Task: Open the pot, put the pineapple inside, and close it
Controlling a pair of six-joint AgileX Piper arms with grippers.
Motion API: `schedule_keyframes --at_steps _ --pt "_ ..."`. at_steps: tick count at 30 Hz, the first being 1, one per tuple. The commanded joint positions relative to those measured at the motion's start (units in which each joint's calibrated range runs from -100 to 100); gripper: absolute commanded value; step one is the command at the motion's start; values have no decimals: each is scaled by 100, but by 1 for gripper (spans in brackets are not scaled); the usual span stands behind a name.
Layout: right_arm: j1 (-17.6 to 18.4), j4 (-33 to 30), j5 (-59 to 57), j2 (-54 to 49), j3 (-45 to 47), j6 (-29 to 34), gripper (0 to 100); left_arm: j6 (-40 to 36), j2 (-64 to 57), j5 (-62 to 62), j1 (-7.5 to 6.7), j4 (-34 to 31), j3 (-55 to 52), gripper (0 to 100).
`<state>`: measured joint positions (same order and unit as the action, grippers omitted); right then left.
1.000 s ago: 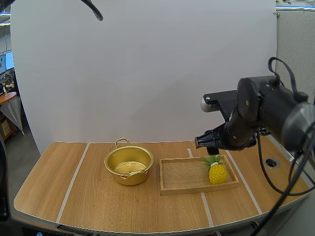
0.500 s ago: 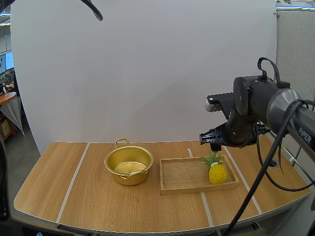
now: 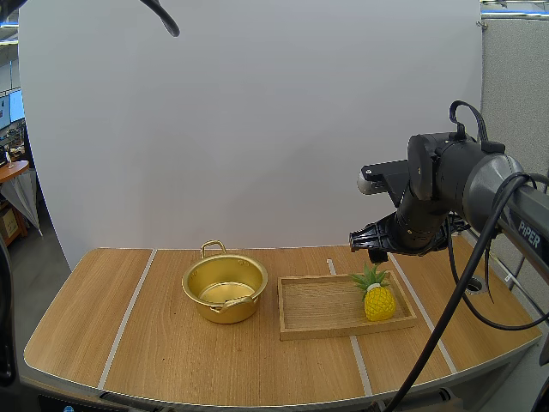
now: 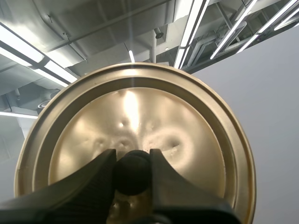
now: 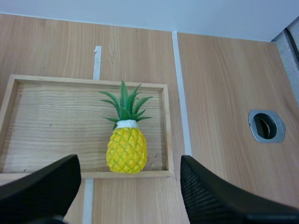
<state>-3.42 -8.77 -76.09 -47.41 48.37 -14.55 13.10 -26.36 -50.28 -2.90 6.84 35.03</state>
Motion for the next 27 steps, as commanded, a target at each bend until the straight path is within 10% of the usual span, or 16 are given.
schedule_keyframes --at_steps 1,27 --pt "-20 -84 293 -7 -5 -118 100 -27 -35 248 -3 -31 33 0" --pt "-138 53 1894 1555 547 -131 100 -27 -35 248 -3 -31 33 0"
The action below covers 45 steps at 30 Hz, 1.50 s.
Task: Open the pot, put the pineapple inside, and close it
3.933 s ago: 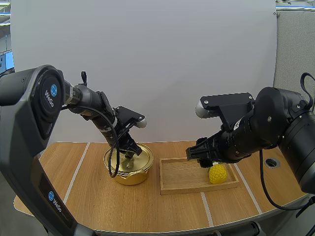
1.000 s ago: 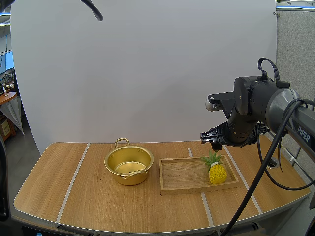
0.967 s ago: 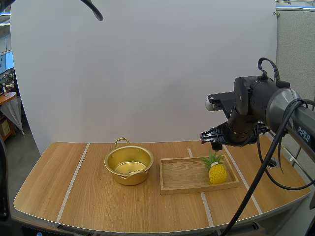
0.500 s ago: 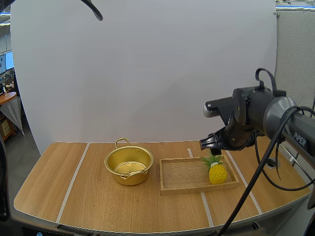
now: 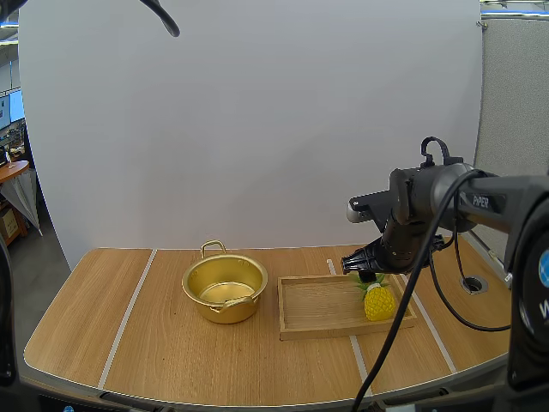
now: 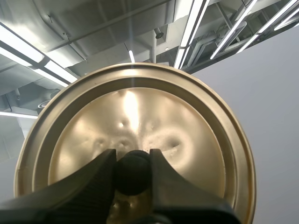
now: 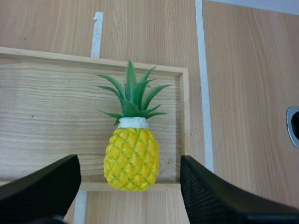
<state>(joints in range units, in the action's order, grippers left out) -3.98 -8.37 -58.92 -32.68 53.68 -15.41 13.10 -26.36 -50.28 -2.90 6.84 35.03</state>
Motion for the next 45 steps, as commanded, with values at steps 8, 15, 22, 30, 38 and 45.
schedule_keyframes --at_steps 8,15,22,30,38,45 --pt "-119 158 404 356 16 -198 100 -27 -35 248 -3 -31 33 0" --pt "-119 389 603 680 16 -342 100 -27 -35 248 -3 -31 33 0" --pt "-119 378 974 1075 16 -342 100 -27 -35 248 -3 -31 33 0" --pt "-119 378 1271 1425 16 -342 100 -27 -35 248 -3 -31 33 0" --pt "-119 378 1531 1750 16 -342 100 -27 -35 248 -3 -31 33 0" --pt "-119 378 1758 2081 16 -342 100 -27 -35 248 -3 -31 33 0"
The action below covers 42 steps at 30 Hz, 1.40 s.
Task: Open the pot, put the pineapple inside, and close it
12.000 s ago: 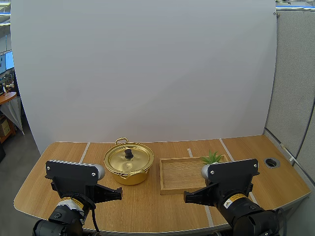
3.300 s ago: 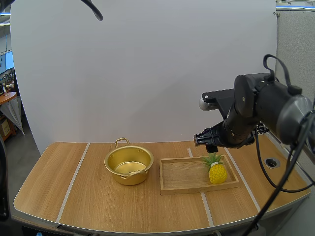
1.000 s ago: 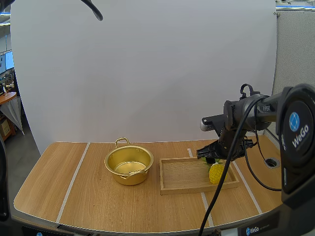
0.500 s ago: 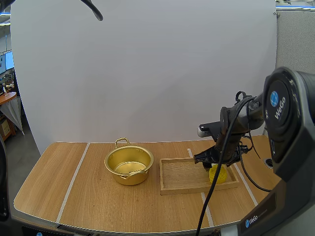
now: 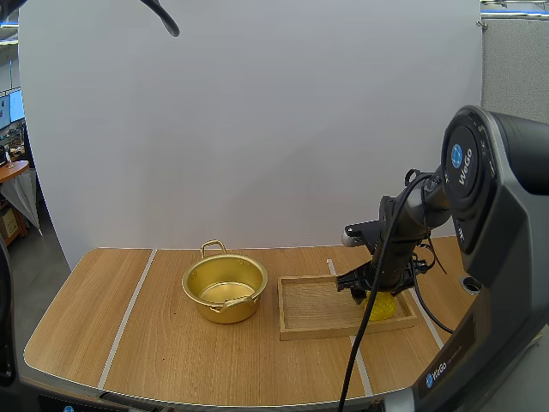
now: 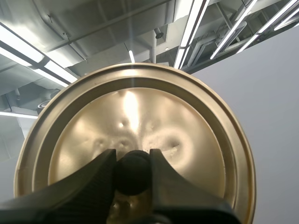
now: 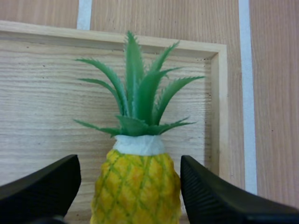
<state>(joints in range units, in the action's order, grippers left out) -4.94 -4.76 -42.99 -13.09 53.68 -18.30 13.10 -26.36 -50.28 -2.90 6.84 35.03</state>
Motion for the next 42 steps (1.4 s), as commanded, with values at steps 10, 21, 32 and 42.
schedule_keyframes --at_steps 10,21,32,42 --pt "-23 18 445 434 16 -53 100 -27 -35 248 -3 -31 33 0" --pt "-23 160 228 54 16 -135 0 -27 -35 248 -3 -31 33 0" --pt "836 666 -1047 -1553 -680 -451 0 -27 -35 248 -3 -31 33 0" --pt "2106 1181 -2035 -1737 -1648 -404 0 -27 -35 248 -3 -31 33 0"
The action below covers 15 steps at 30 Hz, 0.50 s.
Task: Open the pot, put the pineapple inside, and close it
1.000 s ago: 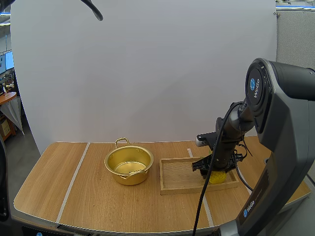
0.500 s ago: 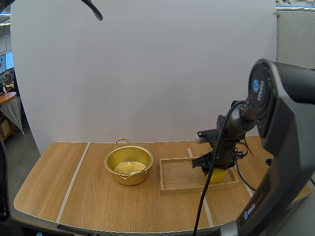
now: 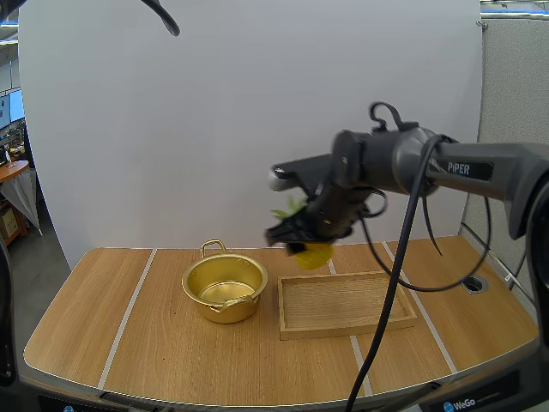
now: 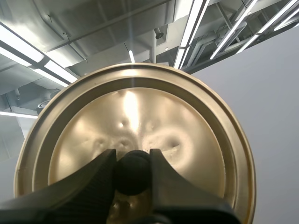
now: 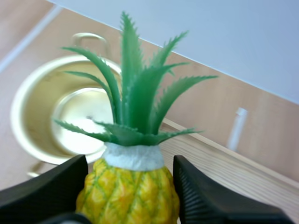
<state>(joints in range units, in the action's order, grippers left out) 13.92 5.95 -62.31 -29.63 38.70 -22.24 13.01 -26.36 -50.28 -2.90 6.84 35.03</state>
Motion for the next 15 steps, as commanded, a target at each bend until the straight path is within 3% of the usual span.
schedule_keyframes --at_steps 1,6,15 --pt "346 109 -85 -70 -188 10 0 -17 -35 248 -3 -31 33 0" --pt "772 83 136 249 -425 135 0 -17 -35 248 -3 -31 33 0" --pt "850 71 157 1582 -1130 144 0 -17 -35 248 -3 -31 33 0"
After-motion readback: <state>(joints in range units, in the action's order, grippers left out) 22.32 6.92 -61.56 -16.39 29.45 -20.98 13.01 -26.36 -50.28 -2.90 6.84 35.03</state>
